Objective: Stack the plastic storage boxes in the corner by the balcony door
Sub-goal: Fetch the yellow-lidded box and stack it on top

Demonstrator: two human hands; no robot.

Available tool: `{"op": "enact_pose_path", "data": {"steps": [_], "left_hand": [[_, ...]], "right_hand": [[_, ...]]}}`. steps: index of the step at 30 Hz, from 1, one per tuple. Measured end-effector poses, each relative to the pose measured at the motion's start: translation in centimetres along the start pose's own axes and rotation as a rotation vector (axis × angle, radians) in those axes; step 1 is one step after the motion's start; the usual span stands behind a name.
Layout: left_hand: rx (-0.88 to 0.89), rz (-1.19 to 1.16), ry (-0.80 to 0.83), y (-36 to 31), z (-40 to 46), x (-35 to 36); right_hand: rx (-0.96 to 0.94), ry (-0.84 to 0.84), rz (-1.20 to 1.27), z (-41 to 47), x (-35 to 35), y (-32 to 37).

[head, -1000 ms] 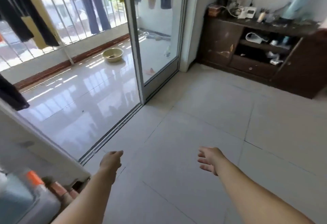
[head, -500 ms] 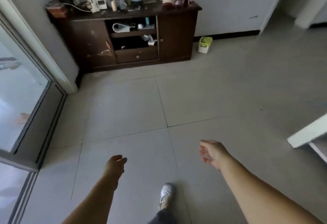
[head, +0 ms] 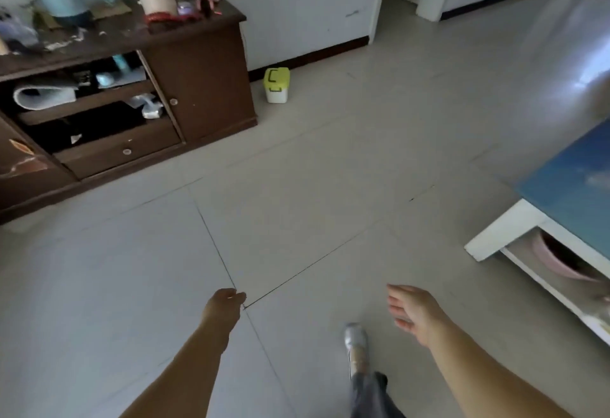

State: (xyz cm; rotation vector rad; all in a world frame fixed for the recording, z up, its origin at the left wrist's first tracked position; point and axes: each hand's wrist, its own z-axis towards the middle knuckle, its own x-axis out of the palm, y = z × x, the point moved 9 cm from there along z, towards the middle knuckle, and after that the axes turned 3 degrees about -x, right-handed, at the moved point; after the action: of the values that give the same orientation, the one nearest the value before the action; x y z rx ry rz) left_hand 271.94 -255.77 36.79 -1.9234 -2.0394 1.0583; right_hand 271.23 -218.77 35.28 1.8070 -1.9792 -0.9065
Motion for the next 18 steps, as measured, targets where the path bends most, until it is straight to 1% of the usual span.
{"op": "enact_pose_path", "data": {"steps": [3, 5, 9, 12, 18], "left_hand": [[0.008, 0.008, 0.037, -6.3, 3.0, 4.3], [0.023, -0.024, 0.039, -11.2, 5.1, 7.7], [0.039, -0.047, 0.028, -21.1, 8.2, 12.0], [0.062, -0.054, 0.01, -29.2, 11.3, 15.3], [0.085, -0.068, 0.015, -41.6, 18.1, 20.9]], "right_hand": [[0.013, -0.047, 0.022, 5.0, -2.0, 4.5], [0.015, -0.051, 0.042, 9.1, -3.3, 8.5], [-0.024, -0.013, 0.024, 15.4, -4.4, 18.4], [-0.091, -0.036, -0.002, 20.4, -5.8, 26.9], [-0.121, 0.041, -0.006, 29.9, -4.8, 39.0]]}}
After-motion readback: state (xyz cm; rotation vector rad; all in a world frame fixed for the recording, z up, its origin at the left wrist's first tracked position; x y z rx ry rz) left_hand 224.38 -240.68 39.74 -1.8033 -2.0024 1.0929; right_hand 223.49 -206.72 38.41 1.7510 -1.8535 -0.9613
